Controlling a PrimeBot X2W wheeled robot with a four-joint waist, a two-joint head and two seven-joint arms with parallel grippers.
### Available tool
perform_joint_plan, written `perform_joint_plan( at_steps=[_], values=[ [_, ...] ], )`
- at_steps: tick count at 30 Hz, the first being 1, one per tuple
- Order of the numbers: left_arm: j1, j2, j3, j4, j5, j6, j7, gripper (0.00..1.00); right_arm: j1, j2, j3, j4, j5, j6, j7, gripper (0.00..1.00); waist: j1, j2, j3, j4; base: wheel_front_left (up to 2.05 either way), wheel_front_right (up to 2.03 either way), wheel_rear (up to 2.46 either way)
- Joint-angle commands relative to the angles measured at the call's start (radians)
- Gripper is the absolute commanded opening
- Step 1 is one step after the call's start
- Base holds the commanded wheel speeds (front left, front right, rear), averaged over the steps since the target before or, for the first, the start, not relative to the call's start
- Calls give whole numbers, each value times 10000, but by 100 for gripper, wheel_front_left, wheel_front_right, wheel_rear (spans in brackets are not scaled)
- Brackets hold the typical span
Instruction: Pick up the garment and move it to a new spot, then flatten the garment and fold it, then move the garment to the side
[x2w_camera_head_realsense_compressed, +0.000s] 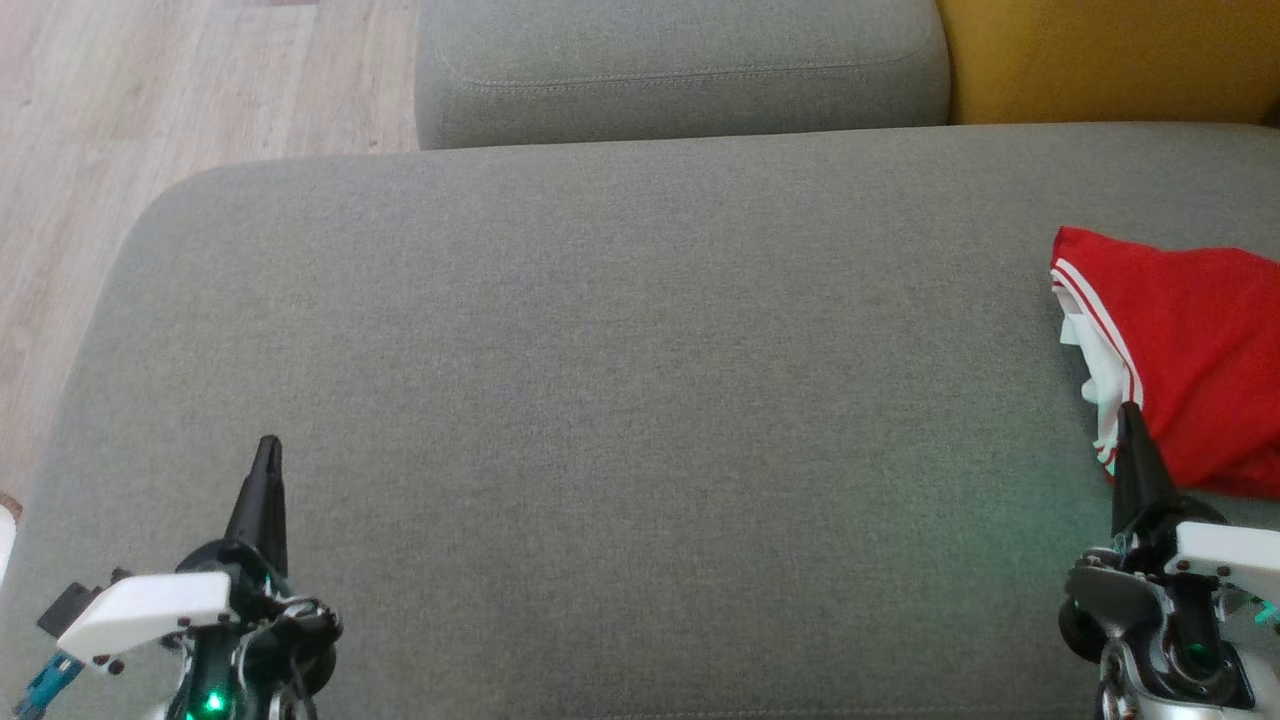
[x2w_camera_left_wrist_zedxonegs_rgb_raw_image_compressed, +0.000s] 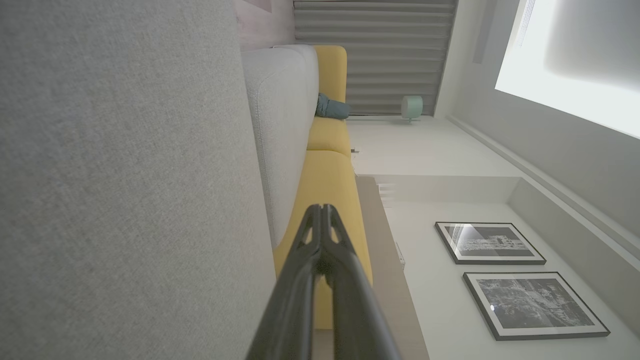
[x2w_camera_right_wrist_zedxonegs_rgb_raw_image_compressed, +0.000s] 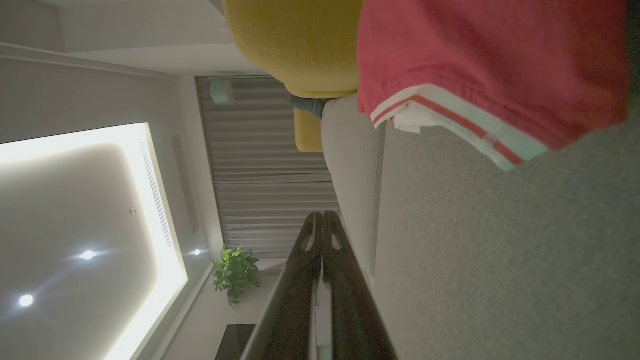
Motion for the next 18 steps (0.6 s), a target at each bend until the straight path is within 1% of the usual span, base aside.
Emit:
perform_joint_plan(
  at_steps=[1,18],
  values=[
    [-548,181,351,-390,-41,-71,77,0,-226,-60,206,-385,71,39,57,0,0,0,0,0,0,0,0],
    [-548,181,350,-391,-42,-71,77,0,-225,-60,206,-385,71,39,56,0,0,0,0,0,0,0,0]
  ],
)
